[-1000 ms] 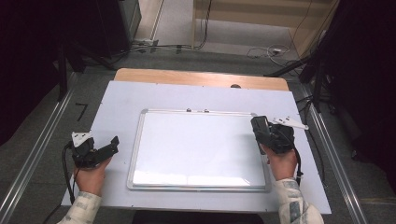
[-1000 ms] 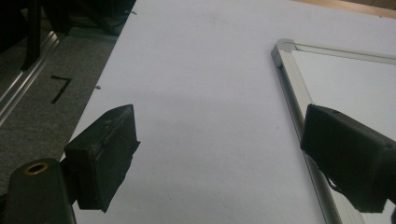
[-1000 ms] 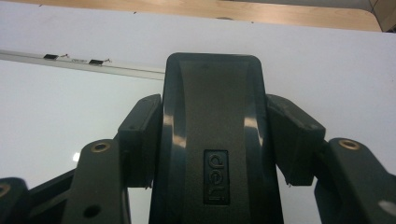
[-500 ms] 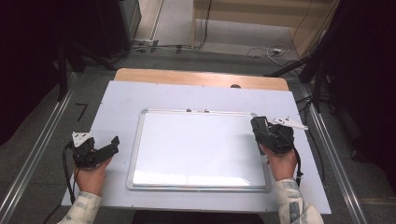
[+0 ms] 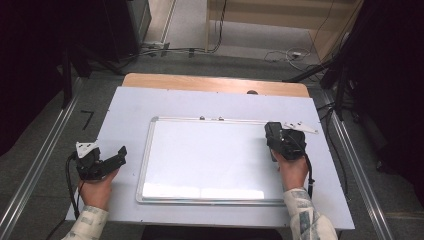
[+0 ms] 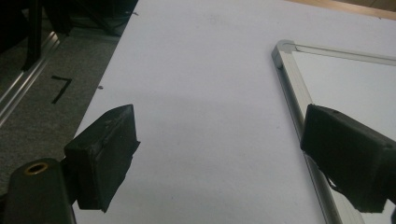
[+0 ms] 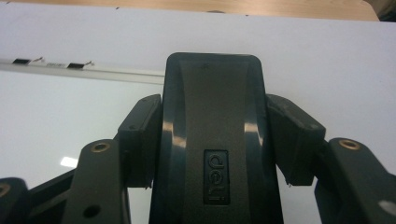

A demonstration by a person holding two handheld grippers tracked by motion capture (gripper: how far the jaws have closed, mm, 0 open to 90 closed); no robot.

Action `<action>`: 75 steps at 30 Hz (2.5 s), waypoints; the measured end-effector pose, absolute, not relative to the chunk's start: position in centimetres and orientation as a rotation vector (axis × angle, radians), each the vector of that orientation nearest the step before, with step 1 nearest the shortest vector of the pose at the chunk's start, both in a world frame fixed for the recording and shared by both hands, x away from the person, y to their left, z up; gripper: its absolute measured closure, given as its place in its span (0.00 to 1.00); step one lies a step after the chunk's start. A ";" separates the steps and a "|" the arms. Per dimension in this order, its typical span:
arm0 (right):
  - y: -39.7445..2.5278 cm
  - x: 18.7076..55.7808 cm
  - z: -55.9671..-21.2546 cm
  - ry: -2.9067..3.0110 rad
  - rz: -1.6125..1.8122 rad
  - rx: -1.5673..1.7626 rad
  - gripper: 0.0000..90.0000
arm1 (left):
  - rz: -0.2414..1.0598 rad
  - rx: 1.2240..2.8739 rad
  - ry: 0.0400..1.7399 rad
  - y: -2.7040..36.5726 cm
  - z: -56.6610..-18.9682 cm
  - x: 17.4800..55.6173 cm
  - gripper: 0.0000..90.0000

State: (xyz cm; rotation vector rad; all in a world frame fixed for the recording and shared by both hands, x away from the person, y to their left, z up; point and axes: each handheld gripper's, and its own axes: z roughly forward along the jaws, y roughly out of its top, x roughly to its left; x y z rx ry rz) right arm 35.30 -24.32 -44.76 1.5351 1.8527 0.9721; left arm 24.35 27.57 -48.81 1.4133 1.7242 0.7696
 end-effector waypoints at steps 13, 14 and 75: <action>-23.2 38.8 -46.3 1.789 0.864 1.653 0.43 | 0.768 1.414 1.723 27.6 -48.8 24.4 0.13; -22.9 38.9 -46.4 1.790 0.855 1.657 0.43 | 0.768 1.414 1.724 27.6 -48.8 24.4 0.13; -27.7 32.1 -45.3 1.929 1.052 1.468 0.20 | 0.773 1.435 1.716 27.2 -48.9 24.5 0.13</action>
